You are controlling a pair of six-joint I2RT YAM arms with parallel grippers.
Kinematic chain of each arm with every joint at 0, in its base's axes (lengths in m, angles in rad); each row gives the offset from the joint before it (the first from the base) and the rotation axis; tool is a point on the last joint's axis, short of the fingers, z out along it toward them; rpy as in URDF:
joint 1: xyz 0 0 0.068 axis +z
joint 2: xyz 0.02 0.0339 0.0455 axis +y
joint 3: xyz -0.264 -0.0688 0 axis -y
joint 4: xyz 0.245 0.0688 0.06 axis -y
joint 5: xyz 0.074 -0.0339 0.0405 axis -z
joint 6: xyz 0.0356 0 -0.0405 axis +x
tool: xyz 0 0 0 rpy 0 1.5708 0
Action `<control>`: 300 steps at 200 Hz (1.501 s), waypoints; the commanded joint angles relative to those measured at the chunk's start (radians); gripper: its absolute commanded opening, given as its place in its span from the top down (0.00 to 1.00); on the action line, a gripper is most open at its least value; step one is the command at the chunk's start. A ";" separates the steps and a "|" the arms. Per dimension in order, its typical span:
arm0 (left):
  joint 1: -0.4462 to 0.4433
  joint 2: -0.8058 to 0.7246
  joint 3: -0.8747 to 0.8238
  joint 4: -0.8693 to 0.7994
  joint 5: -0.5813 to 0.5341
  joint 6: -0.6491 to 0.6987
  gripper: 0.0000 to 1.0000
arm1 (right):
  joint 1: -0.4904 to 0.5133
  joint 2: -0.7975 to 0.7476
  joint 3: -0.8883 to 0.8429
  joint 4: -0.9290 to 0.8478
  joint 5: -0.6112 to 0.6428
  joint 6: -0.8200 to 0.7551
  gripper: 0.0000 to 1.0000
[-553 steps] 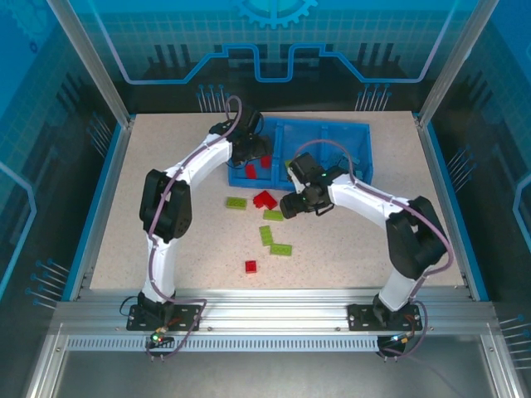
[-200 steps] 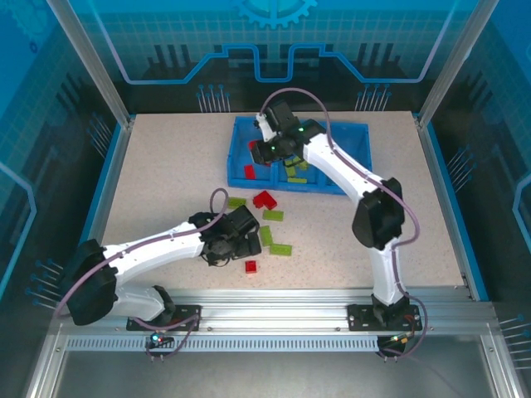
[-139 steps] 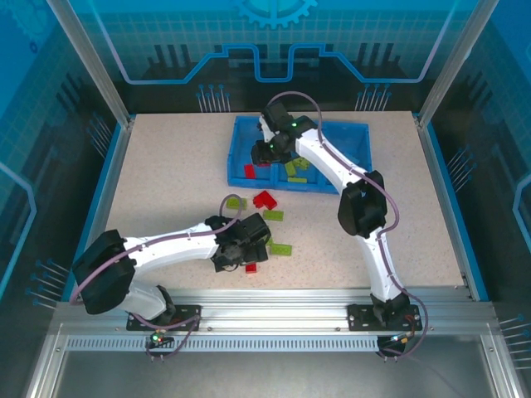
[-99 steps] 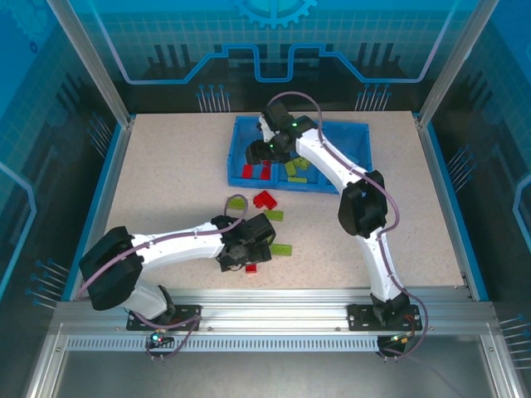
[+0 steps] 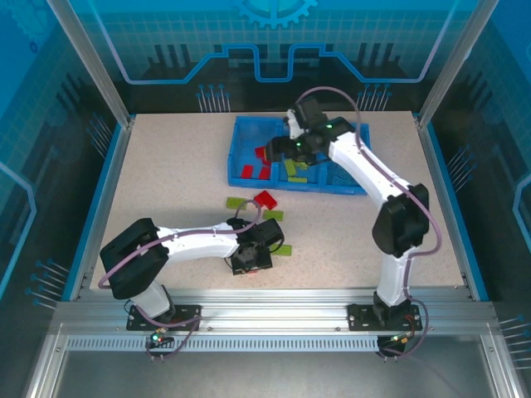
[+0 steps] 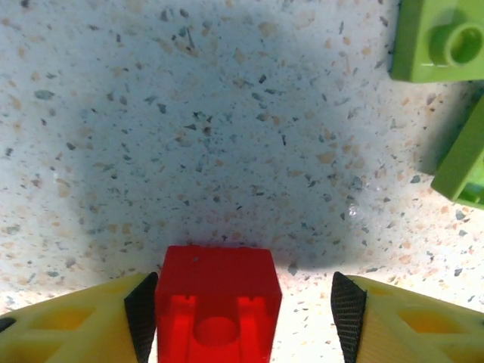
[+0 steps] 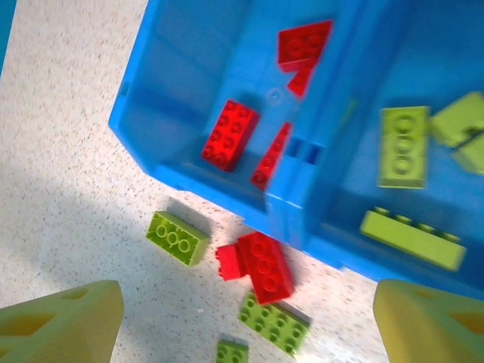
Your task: Sort the legos into containers by color
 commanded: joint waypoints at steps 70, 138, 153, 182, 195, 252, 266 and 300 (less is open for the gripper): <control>0.029 0.003 0.056 -0.033 -0.017 0.070 0.64 | -0.134 -0.229 -0.298 0.012 0.066 -0.020 0.12; 0.350 -0.006 0.405 -0.063 -0.082 0.390 0.62 | -0.087 -0.309 -0.493 0.110 0.052 -0.037 0.13; 0.403 0.059 0.515 -0.053 -0.073 0.438 0.62 | -0.062 -0.323 -0.536 0.125 0.072 -0.028 0.13; 0.473 0.206 0.702 -0.047 -0.058 0.493 0.63 | -0.015 -0.346 -0.612 0.169 0.071 -0.013 0.14; 0.500 0.271 0.765 -0.040 -0.039 0.502 0.63 | 0.023 -0.354 -0.636 0.199 0.082 -0.042 0.14; 0.571 0.492 0.955 -0.030 0.023 0.486 0.62 | 0.105 -0.304 -0.650 0.228 0.128 -0.060 0.19; 0.572 0.518 0.977 -0.024 0.027 0.479 0.59 | 0.120 -0.296 -0.655 0.233 0.131 -0.072 0.20; 0.571 0.534 0.986 0.001 0.039 0.454 0.50 | 0.155 -0.265 -0.654 0.202 0.122 -0.104 0.20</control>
